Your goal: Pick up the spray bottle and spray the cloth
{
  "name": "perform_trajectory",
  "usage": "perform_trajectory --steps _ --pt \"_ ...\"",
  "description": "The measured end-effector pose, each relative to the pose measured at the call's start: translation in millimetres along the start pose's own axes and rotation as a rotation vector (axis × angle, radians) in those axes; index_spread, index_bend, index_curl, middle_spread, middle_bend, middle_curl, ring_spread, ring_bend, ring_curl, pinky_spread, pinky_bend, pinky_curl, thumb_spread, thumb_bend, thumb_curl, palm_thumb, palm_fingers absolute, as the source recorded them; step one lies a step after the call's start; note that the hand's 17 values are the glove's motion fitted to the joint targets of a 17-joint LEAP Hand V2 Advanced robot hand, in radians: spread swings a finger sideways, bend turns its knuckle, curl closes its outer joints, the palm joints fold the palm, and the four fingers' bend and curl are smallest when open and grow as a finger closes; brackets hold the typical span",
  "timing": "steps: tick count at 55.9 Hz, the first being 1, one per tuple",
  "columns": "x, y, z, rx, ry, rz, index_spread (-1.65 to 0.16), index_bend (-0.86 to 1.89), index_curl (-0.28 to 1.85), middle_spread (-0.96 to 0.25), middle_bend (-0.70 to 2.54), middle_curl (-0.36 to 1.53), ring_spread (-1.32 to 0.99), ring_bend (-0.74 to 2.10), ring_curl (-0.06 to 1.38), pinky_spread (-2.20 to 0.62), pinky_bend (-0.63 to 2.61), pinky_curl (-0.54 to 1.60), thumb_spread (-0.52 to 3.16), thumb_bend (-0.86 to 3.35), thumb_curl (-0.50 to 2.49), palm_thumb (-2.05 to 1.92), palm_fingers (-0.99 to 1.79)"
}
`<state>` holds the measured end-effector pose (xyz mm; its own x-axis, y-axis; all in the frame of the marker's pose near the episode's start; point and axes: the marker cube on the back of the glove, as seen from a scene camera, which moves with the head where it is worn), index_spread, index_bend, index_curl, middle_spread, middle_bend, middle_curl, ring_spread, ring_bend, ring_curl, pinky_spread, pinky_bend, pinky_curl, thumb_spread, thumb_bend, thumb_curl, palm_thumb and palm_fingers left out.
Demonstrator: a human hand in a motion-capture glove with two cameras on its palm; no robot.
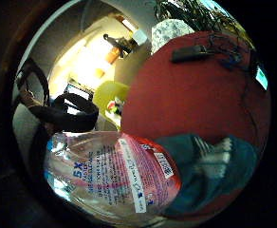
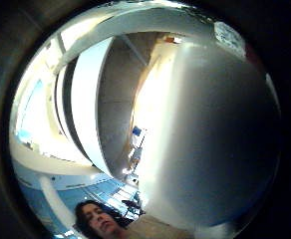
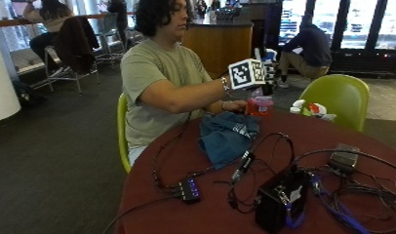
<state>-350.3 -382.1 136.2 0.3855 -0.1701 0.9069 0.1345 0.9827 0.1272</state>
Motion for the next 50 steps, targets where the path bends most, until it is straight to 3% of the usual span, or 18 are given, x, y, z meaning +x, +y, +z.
perform_trajectory --steps 10,21,50 --pt "36.2 -25.2 55.1 0.067 -0.088 -0.063 -0.27 0.34 0.58 -0.22 0.59 0.52 -0.21 0.55 0.49 -0.24 0.39 0.43 0.16 -0.03 0.76 1.02 1.33" --pt "61.4 -34.2 83.0 0.071 -0.098 -0.023 -0.27 0.33 0.58 -0.22 0.58 0.52 -0.21 0.56 0.49 -0.25 0.40 0.43 0.16 -0.03 0.76 1.02 1.34" --pt "78.3 -31.8 82.3 0.187 -0.063 -0.057 -0.28 0.36 0.59 -0.23 0.62 0.53 -0.23 0.60 0.49 -0.30 0.40 0.43 0.13 -0.03 0.77 1.01 1.38"
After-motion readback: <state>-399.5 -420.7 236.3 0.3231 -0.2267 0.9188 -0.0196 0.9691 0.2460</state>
